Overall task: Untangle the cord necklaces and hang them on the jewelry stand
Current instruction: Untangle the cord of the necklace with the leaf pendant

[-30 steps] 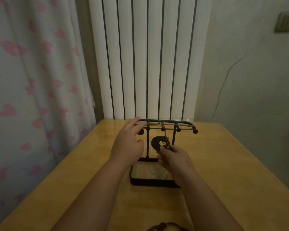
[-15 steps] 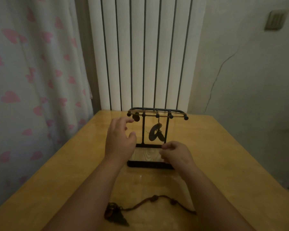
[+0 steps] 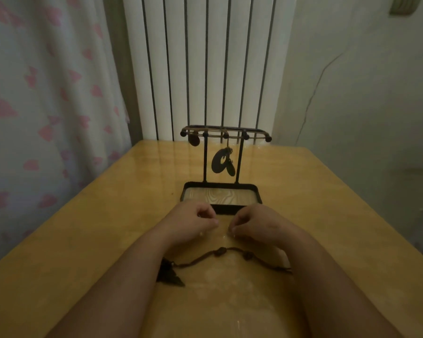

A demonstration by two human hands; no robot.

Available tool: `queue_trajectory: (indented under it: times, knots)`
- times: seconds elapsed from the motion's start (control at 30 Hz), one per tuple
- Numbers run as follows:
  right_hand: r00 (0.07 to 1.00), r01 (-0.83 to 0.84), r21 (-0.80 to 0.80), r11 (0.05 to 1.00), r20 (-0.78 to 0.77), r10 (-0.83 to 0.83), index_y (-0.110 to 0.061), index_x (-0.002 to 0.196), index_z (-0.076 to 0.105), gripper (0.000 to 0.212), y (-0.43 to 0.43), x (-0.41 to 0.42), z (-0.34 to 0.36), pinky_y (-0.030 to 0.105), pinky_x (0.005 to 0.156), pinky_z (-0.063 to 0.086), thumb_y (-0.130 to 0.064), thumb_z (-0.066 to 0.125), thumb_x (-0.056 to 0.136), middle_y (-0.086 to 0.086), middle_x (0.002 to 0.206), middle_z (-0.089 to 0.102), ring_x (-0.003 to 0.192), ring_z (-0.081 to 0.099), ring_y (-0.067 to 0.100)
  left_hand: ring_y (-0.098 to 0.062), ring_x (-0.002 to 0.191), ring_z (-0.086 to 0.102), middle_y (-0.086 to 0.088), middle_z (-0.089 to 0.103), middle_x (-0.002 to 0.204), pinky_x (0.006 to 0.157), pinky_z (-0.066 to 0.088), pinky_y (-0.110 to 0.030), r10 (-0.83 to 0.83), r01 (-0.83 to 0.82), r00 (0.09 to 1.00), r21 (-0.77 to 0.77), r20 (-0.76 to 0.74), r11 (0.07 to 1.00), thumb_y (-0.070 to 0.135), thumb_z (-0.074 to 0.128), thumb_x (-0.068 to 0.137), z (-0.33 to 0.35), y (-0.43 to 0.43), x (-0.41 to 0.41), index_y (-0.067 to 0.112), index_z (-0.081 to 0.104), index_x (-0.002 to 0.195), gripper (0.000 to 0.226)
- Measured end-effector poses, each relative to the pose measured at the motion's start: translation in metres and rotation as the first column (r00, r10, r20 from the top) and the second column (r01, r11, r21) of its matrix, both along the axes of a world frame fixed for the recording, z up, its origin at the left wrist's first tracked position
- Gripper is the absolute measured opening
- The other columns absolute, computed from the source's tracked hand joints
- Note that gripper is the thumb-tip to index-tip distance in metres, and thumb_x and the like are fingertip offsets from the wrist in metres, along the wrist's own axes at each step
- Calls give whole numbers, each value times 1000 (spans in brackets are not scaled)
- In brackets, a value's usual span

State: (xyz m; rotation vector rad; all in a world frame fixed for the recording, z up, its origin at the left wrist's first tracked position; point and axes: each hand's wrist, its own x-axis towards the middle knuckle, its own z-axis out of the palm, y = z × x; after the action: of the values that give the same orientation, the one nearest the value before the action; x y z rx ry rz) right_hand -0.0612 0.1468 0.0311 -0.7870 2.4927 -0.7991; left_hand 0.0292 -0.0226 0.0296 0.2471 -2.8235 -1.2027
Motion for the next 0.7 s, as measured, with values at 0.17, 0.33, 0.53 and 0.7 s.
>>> queue_trajectory:
  times: [0.17, 0.33, 0.53, 0.7]
  knots:
    - [996, 28, 45, 999, -89, -24, -30, 88, 71, 11, -7, -2, -6, 27, 75, 52, -26, 61, 90, -7, 91, 68, 85, 60, 8, -1, 88, 60, 15, 64, 93, 74, 47, -21, -185, 217, 961, -140, 207, 966, 46, 77, 77, 1, 7, 8, 40, 68, 93, 18]
    - [997, 38, 41, 998, -68, -35, -28, 89, 70, 14, -9, -4, -5, 32, 81, 54, -26, 57, 93, -5, 89, 68, 84, 62, 12, -3, 86, 58, 14, 60, 93, 69, 46, -19, -199, 254, 955, -257, 220, 933, 40, 75, 81, 1, 8, 6, 40, 66, 97, 19]
    - [972, 80, -194, 978, 233, -34, -23, 110, 63, 33, -9, 4, 0, 34, 78, 51, -42, 39, 100, 0, 84, 75, 79, 65, 18, -5, 86, 57, 10, 61, 95, 70, 46, -22, 117, -113, 993, -221, 7, 969, 26, 66, 90, -2, -7, 1, 30, 65, 92, 5]
    - [990, -119, 33, 992, 84, 115, -32, 105, 66, 26, -14, 8, 0, 25, 77, 53, -26, 74, 81, -8, 98, 66, 90, 63, 10, -19, 66, 66, -8, 67, 81, 58, 50, -29, 386, -374, 921, 143, -60, 916, 13, 59, 95, -3, -20, 0, 19, 62, 90, 8]
